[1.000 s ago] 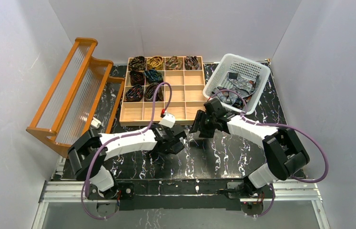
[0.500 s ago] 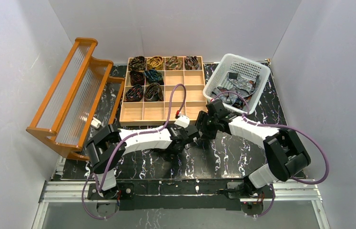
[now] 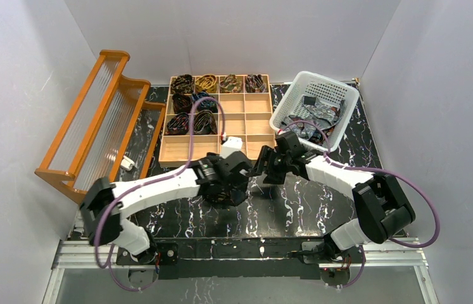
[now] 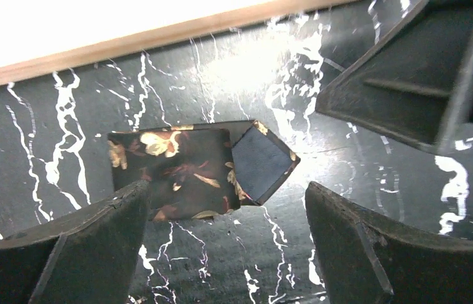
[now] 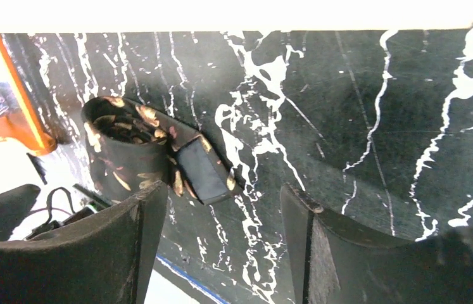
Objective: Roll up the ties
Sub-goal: Roll the tie at the center of the board.
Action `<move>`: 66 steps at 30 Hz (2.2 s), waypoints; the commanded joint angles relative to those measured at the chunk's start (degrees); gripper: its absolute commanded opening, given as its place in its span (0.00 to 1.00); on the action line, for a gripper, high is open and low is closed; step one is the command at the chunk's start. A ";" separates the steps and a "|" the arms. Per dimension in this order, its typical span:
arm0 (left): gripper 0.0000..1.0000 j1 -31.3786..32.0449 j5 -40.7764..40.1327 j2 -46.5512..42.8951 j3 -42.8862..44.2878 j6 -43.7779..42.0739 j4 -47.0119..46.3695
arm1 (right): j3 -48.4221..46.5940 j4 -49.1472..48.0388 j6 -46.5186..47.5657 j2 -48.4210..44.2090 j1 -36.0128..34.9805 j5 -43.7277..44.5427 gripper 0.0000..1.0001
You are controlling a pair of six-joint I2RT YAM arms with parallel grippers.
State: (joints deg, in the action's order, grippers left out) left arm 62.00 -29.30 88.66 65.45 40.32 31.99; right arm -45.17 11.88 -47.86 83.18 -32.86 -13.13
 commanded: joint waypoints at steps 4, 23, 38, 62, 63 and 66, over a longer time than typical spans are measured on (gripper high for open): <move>0.91 -5.33 1.18 -13.98 -7.62 1.63 -1.03 | 2.19 -10.25 -1.55 -2.28 0.02 -9.39 0.77; 0.98 -24.63 21.64 -30.83 -28.20 2.48 -10.07 | -4.47 -14.96 -4.18 9.23 -11.01 -12.26 0.75; 0.98 -32.58 33.21 -30.83 -33.83 2.67 -16.21 | -6.69 -14.25 -5.36 14.47 -11.52 -13.57 0.60; 0.98 -33.86 36.53 -27.31 -36.40 2.97 -20.56 | -9.15 -10.33 -2.85 13.18 -11.53 -14.31 0.69; 0.98 -33.87 36.50 -27.31 -36.51 2.99 -20.63 | -9.24 -10.42 -2.83 13.22 -11.52 -14.49 0.69; 0.98 -33.85 36.50 -27.25 -36.62 2.99 -20.88 | -9.25 -11.41 -3.20 14.52 -11.52 -15.70 0.67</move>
State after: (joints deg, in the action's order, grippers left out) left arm 28.56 6.74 61.52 29.47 43.51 11.35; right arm -52.64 2.42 -51.29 97.97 -44.05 -26.35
